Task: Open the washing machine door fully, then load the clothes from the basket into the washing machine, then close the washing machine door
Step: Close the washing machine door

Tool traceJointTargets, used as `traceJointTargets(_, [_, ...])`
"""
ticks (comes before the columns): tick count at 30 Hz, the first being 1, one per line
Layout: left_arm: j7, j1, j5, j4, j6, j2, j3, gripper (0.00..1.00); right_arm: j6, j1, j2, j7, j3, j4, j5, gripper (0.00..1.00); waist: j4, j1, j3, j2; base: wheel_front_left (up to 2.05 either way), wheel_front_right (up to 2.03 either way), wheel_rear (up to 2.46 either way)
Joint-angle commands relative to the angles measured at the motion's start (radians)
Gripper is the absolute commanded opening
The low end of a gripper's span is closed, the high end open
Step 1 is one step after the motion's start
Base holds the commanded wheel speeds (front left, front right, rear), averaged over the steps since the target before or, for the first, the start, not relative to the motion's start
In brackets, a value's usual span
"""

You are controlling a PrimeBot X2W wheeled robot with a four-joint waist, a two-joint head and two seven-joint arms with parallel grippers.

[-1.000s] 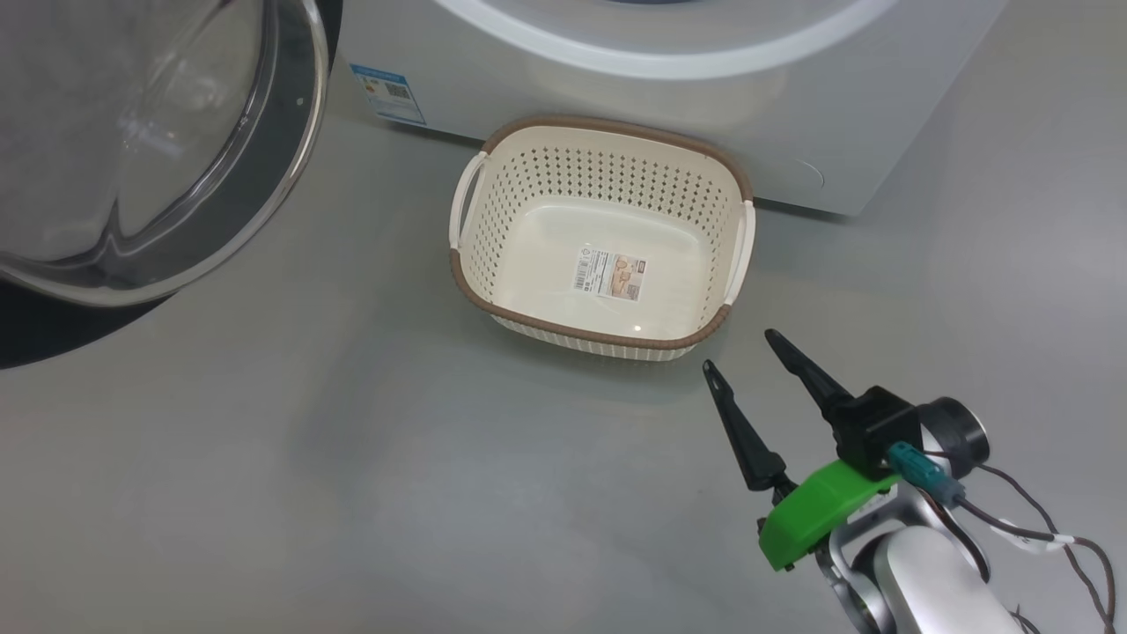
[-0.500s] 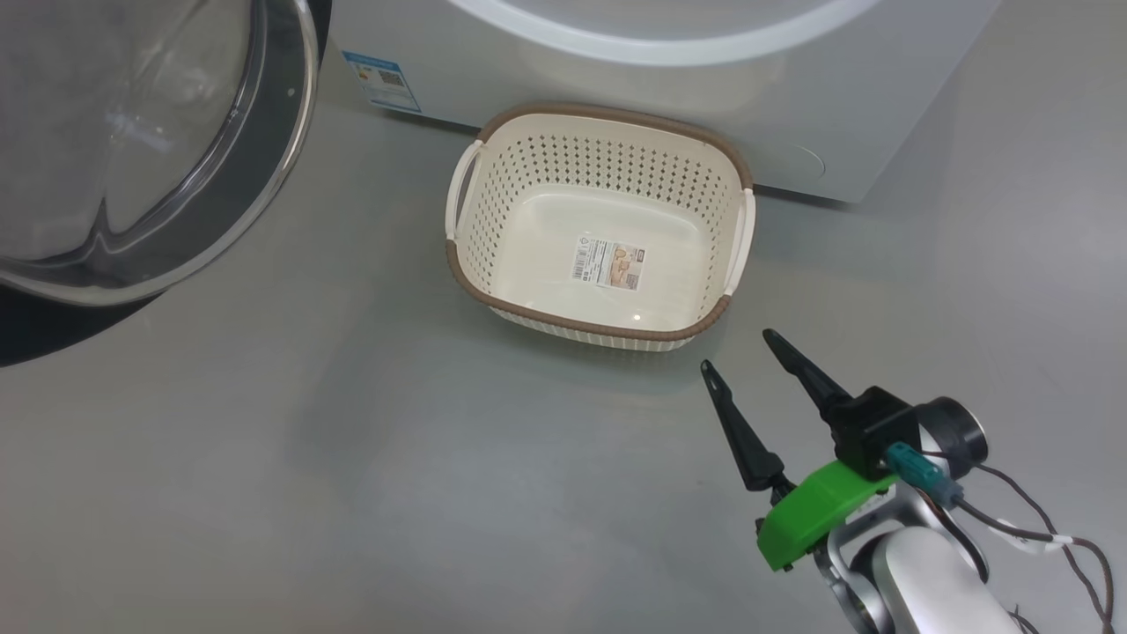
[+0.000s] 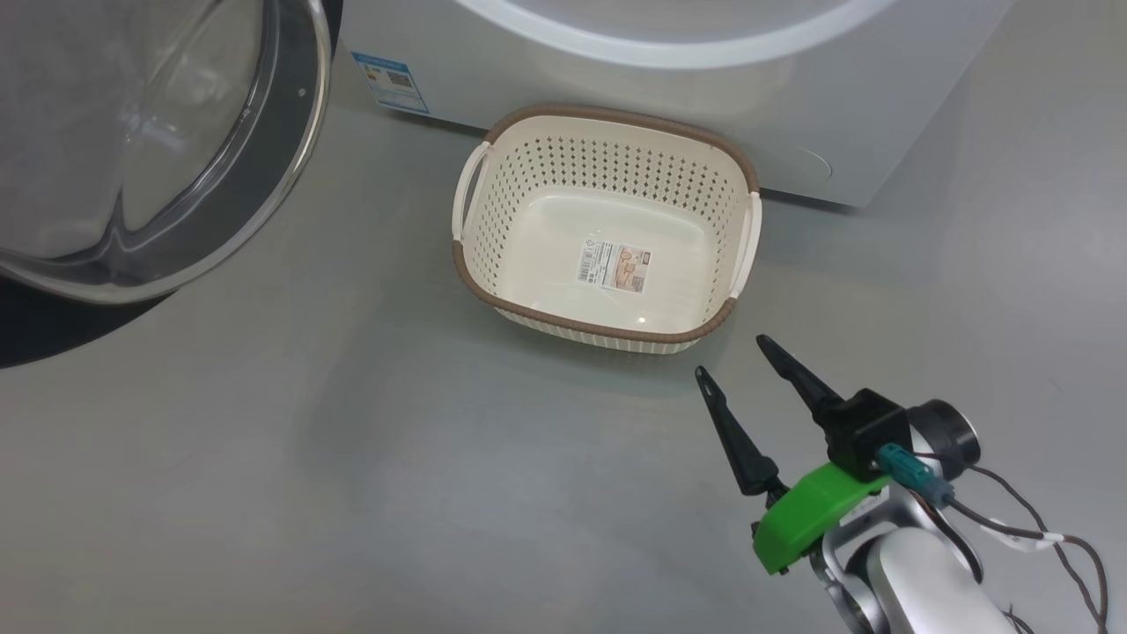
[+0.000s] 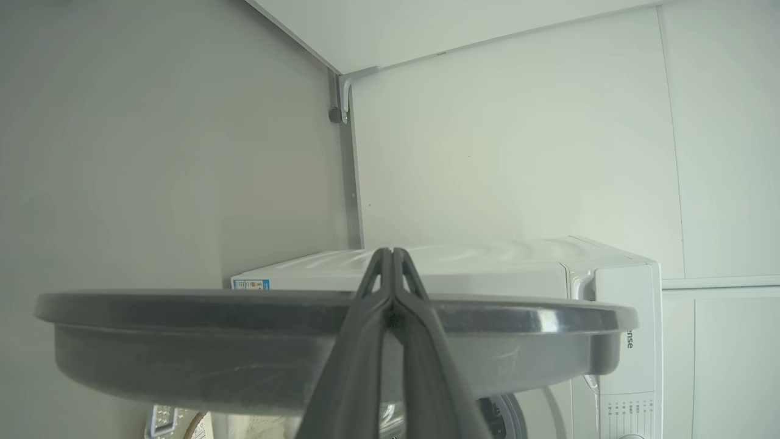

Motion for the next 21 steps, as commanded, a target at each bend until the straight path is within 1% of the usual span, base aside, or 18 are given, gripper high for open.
traceJointTargets(1, [0.028,-0.003,-0.006,-0.026,-0.007,0.075,0.011,0.00,0.000,-0.034,0.000,-0.006,0.026,-0.028,0.005,1.00,0.000,0.0000,0.001,0.0000,0.00,0.00,0.00])
traceJointTargets(21, [0.188,-0.009,-0.057,-0.015,-0.007,0.077,0.014,0.00,0.000,-0.042,0.000,-0.022,0.031,-0.005,0.023,1.00,0.005,0.0000,-0.006,0.0000,0.00,0.00,0.00])
